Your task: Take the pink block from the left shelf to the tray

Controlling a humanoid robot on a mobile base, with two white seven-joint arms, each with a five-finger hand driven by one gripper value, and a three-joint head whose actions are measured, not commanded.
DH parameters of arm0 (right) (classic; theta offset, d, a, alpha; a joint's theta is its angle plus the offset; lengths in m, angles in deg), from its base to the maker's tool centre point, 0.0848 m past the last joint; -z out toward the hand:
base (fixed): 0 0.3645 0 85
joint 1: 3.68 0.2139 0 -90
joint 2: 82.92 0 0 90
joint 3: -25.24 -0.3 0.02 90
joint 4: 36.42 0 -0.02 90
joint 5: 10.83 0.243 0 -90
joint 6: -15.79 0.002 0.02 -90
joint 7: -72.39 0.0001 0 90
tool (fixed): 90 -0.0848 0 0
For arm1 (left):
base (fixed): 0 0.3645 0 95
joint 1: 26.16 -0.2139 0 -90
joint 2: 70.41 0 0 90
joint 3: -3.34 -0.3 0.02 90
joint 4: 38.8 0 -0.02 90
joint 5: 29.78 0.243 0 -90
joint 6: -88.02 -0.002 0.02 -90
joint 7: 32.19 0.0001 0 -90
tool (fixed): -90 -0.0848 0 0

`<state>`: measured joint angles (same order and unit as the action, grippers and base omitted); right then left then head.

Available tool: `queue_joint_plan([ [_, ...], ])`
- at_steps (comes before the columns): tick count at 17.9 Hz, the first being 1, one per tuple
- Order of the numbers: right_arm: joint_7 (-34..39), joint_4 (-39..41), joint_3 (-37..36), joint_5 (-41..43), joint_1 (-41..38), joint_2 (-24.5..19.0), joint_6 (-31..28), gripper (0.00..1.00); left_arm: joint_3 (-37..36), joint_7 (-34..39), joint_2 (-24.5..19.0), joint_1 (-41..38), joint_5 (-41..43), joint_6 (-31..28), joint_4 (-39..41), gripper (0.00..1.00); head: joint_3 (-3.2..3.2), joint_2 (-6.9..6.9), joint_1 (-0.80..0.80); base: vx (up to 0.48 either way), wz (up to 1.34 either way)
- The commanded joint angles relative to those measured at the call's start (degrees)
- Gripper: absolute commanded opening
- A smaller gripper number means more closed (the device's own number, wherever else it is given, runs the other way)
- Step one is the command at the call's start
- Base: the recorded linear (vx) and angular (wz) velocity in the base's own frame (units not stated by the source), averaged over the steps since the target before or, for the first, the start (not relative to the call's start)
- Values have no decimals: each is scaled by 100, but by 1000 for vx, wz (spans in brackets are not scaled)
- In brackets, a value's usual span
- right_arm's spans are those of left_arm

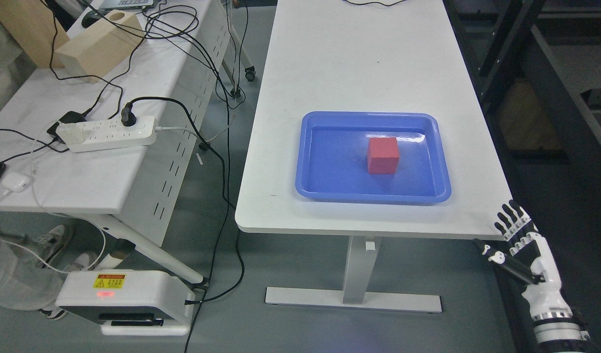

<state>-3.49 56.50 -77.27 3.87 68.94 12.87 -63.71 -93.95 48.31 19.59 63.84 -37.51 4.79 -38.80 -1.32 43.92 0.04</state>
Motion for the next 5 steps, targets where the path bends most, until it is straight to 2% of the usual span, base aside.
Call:
queue_joint_plan([
  [1, 4, -3, -67, 16, 15, 10, -13, 99, 0, 1, -100, -114, 0, 0, 100, 100, 0, 0, 0, 0, 0],
  [5, 4, -3, -84, 16, 15, 36, -13, 99, 0, 1, -100, -114, 0, 0, 100, 100, 0, 0, 0, 0, 0],
])
